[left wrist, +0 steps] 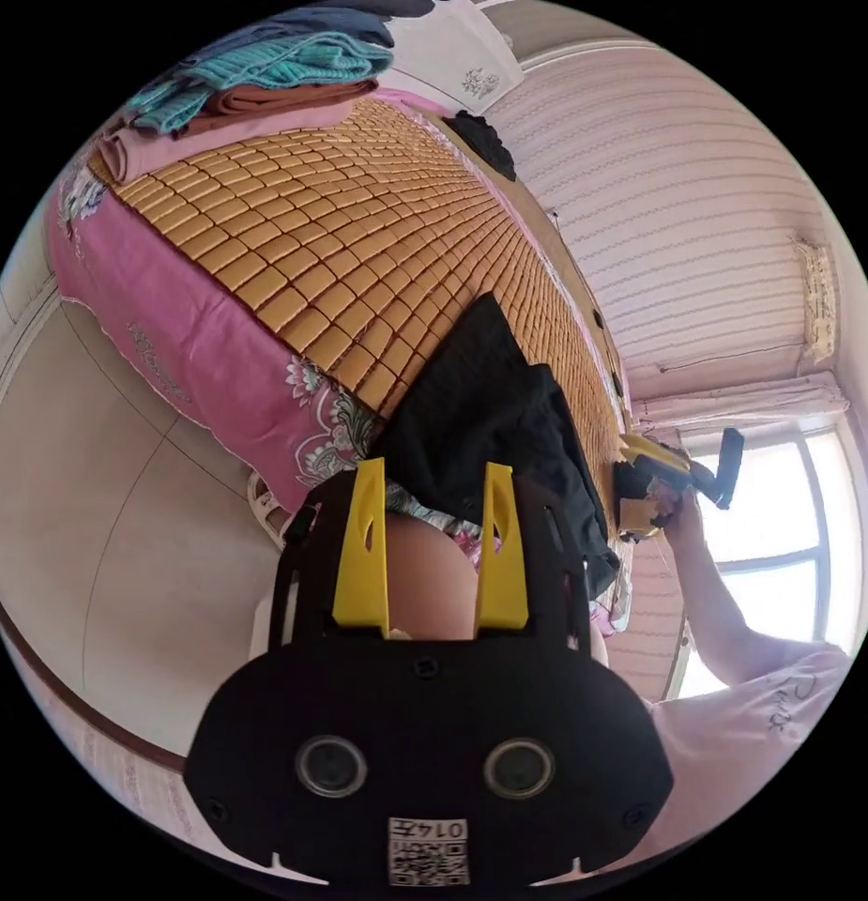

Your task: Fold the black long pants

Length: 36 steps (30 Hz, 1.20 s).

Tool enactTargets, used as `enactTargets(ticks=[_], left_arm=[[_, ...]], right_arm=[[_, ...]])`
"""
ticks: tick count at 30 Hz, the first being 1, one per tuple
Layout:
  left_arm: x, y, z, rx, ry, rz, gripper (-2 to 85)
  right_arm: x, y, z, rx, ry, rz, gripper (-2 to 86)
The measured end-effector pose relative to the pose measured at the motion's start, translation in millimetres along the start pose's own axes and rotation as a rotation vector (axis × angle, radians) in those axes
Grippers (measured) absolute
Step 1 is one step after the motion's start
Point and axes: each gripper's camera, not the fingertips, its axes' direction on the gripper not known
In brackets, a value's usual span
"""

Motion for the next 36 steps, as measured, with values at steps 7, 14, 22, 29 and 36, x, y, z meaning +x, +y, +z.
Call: enactTargets(ticks=[7,14,22,29,36], left_arm=[[0.6,-5.5,3.2,-0.094,0.039,0.017,0.2],[50.4,38.6,-42.7,0.045,0.061,0.258,-0.9],[235.5,133.7,-54.3,0.018,0.410,0.911,-1.0],[436.7,143.7,-125.1,0.197,1.014,1.130,-1.0],[406.4,114.9,-185.8,0.519,0.936,0.954,-1.0]], right_arm=[[-19.2,-133.9,71.4,-0.077,-0.043,0.075,13.3],[-34.7,-121.8,64.0,-0.115,0.010,-0.054,1.5],[81.0,89.9,-166.2,0.572,-0.172,0.444,0.2],[53.1,186.7,-505.0,1.122,0.336,0.343,0.4],[30.8,-9.5,-525.4,0.784,0.346,0.017,-0.2]])
